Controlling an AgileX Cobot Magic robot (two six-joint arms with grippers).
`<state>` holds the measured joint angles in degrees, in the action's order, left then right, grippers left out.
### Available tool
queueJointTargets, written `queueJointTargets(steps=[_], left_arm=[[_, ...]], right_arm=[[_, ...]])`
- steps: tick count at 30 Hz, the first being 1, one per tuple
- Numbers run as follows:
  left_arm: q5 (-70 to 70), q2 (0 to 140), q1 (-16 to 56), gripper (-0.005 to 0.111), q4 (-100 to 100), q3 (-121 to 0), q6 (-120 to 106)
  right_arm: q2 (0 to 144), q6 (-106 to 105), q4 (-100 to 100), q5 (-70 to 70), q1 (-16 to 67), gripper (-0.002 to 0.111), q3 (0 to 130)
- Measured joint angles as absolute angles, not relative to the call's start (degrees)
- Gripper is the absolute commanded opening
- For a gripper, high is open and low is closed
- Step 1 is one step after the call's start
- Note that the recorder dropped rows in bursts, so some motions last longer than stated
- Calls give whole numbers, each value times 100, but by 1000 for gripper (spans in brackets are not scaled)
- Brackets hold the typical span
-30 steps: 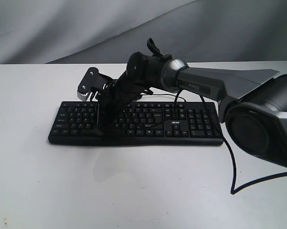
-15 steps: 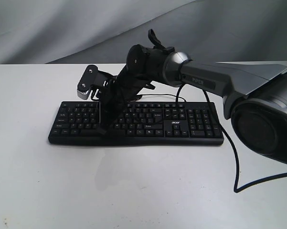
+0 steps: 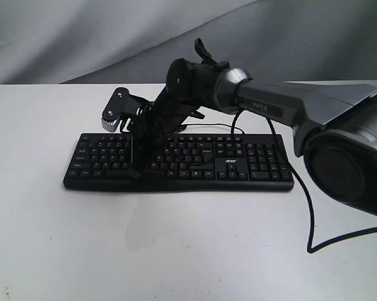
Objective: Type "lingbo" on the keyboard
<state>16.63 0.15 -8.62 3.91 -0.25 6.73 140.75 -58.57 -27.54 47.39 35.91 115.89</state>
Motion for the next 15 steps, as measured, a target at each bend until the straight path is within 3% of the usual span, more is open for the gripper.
queueJointTargets(steps=[15], left_arm=[[1663, 15, -862, 1, 391, -25, 673]], right_arm=[[14112, -5844, -2767, 4739, 3591, 0, 11589]])
